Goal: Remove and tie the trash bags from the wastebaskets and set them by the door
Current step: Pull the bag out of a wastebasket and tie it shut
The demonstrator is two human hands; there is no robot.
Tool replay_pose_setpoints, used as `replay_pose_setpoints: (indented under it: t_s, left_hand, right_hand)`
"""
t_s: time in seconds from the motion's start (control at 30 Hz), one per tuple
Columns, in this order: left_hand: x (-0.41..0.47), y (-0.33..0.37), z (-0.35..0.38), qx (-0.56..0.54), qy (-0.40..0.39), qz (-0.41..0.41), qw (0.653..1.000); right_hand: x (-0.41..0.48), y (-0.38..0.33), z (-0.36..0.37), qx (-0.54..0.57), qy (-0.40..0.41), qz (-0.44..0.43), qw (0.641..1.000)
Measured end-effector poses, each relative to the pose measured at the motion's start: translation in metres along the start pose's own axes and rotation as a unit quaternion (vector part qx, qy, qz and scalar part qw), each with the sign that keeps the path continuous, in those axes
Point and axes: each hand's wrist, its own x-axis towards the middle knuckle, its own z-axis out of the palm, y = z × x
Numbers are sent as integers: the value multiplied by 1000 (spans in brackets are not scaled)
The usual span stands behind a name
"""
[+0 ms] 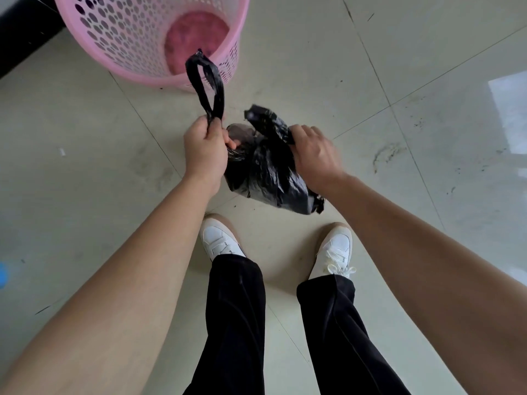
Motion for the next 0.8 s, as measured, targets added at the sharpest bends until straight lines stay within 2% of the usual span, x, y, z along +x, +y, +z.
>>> replay_pose_setpoints:
  t_s: [0.07,0.13,0.2,0.27,0.33,0.43,0.5,0.53,0.6,0.63,0.67,0.8]
  left_hand:
    - [1,4,0,-22,-112,-43,993]
    - [0,6,-3,40,-248,-70,965]
    - [1,1,-7,48,-320,-76,943]
    - [4,-5,-9,25,-329,-86,940]
    - [6,-8,-7,44,-299,-83,949]
    - [5,-6,-3,58,-257,-79,961]
    - [3,-4,-4,33,-258,-91,961]
    - [3,-5,-4,32,-266,-90,959]
    - [3,-5,-5,40,-286,-91,953]
    - [2,-4,-6,41,-297,-94,949]
    - [2,-3,-7,42,-304,-99,946]
    - [2,-10,-6,71,-348,-115,928]
  right_hand:
    - [-6,7,1,-39,0,-40,998]
    - [-8,9,1,-60,-4,-62,996]
    - [-6,9,0,-74,-33,-69,994]
    - [-2,5,-1,-70,-61,-69,993]
    - [4,1,-4,-26,-77,-72,994]
    - [10,-2,-10,87,-136,2,987]
    - [10,1,-19,222,-193,96,951]
    - [10,1,-26,316,-210,145,914]
    - [14,3,-39,446,-176,211,852]
    - [18,3,-44,470,-159,223,839]
    - [23,0,-49,476,-154,223,836]
    - [40,-16,-52,439,-147,200,864]
